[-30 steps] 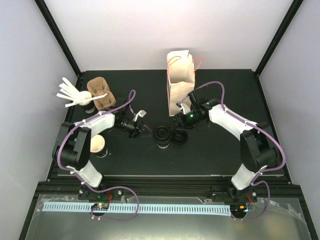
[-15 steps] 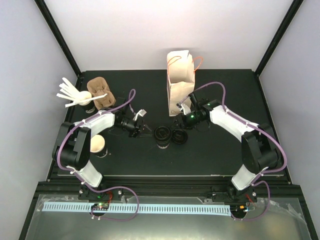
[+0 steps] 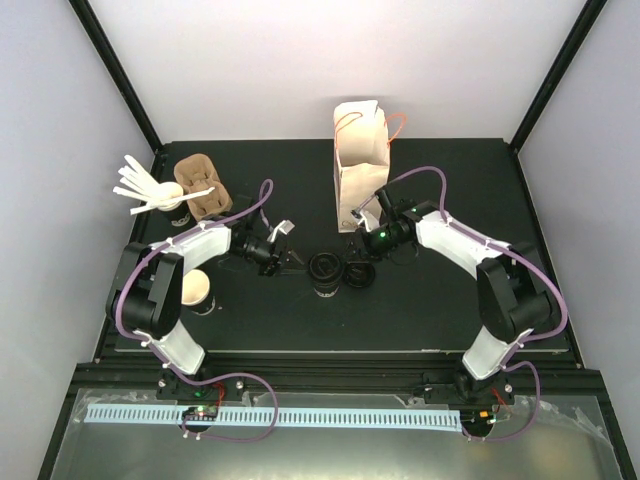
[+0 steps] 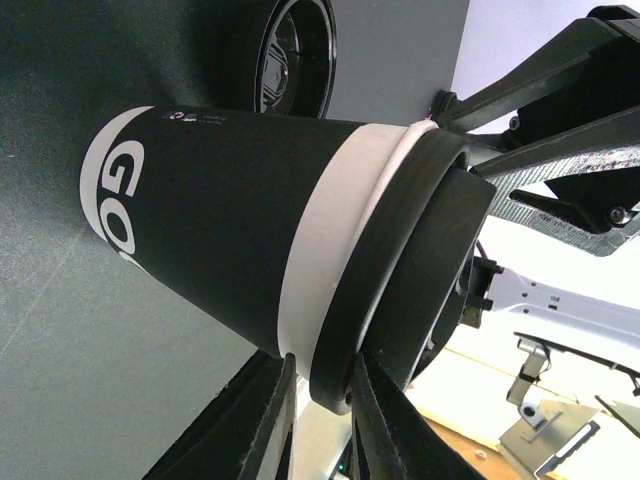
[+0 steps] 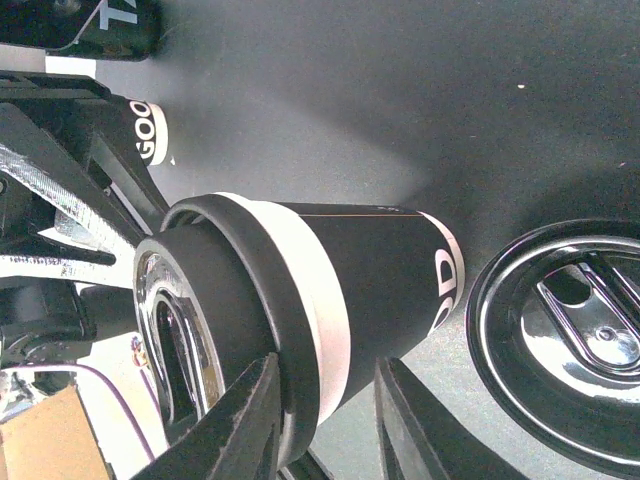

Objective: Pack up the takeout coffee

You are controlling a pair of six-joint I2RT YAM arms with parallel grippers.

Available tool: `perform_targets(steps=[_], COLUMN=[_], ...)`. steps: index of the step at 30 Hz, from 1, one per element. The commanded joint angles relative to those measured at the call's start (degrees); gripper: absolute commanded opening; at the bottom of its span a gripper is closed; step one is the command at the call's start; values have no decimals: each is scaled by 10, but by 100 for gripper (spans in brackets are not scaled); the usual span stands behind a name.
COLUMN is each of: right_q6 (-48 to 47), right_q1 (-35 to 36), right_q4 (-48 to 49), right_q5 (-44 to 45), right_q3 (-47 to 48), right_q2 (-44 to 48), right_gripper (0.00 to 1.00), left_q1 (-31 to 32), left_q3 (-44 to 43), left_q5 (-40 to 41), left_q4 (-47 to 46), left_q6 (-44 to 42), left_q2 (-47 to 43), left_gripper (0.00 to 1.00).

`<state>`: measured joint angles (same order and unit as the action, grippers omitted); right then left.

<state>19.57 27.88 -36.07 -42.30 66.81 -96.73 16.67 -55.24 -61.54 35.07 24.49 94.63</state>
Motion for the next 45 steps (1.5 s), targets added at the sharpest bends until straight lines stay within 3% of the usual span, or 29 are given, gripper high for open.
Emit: perform_targets(steps=[1, 12, 45], right_q6=[-2, -6, -21], right_q1=[-2, -2, -2], right_q4=[16, 21, 28], right_q5=[-15, -27, -1], right_q3=[-7, -25, -88], right_q2=[-8, -17, -35], right_gripper=[27, 22, 24], left_q1=[4, 5, 6], left_q3=[-15, -14, 31], left_q5=[-3, 2, 55], left_q4=[0, 4, 23], left_q6=[-5, -8, -48], left_q2=[8, 15, 51], left_gripper=[17, 13, 13])
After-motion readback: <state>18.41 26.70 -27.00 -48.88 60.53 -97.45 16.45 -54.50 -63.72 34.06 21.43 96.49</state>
